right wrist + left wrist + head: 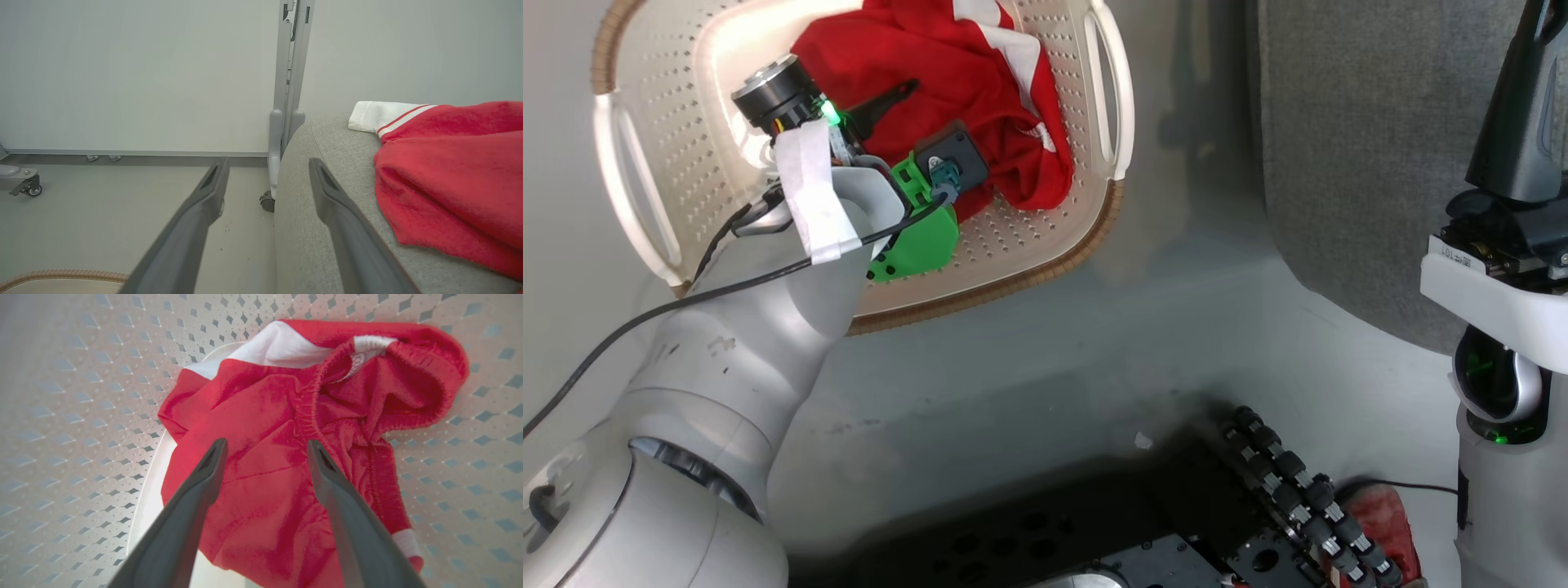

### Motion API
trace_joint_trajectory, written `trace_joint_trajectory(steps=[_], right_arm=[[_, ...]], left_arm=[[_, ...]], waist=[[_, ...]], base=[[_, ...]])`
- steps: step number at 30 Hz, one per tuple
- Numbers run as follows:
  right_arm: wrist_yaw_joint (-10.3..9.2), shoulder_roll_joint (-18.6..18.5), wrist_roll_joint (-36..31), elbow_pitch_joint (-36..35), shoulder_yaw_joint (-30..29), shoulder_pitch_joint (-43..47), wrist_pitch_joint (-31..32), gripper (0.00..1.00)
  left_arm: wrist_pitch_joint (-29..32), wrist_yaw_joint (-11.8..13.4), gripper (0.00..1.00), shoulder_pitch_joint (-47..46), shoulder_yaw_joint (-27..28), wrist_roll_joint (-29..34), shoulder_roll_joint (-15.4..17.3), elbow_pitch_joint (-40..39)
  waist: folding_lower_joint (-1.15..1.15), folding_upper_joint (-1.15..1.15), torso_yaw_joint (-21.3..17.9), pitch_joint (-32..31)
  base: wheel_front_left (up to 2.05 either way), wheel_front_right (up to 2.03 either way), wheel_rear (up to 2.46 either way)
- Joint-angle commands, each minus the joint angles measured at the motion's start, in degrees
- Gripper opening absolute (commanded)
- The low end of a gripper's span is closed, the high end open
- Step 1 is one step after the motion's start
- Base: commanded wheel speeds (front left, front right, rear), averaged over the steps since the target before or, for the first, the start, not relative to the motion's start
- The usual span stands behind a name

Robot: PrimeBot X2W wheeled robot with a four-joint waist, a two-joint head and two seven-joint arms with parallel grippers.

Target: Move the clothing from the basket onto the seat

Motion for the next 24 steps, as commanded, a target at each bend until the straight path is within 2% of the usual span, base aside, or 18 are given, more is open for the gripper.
trace_joint_trajectory(steps=[1, 10, 20, 24], right_arm=[[-0.07, 0.0, 0.1, -0.5, -0.1, -0.4, -0.2, 1.00], [-0.07, 0.0, 1.6, -2.1, 0.6, 0.9, -0.2, 1.00], [-0.07, 0.0, 1.1, -5.2, 1.4, 1.1, -0.2, 1.00], [-0.07, 0.0, 0.7, -5.8, 1.6, 1.1, -0.2, 1.00]], left_arm=[[0.3, -0.1, 1.00, -1.6, -0.6, 0.0, 0.2, 0.4], [4.9, -0.1, 1.00, -2.5, -2.6, -3.3, 0.0, 1.9], [11.2, -0.1, 1.00, -3.5, -5.2, -3.1, 1.0, 2.2], [13.0, 0.7, 1.00, -3.9, -6.1, -2.7, 1.2, 2.2]], waist=[[-0.01, 0.00, -0.6, 1.4], [-0.01, 0.00, -0.2, 2.7], [-0.01, 0.00, 0.3, 4.1], [-0.01, 0.00, 0.6, 4.4]], base=[[0.00, 0.00, 0.00], [0.00, 0.00, 0.00], [0.00, 0.00, 0.00], [0.00, 0.00, 0.00]])
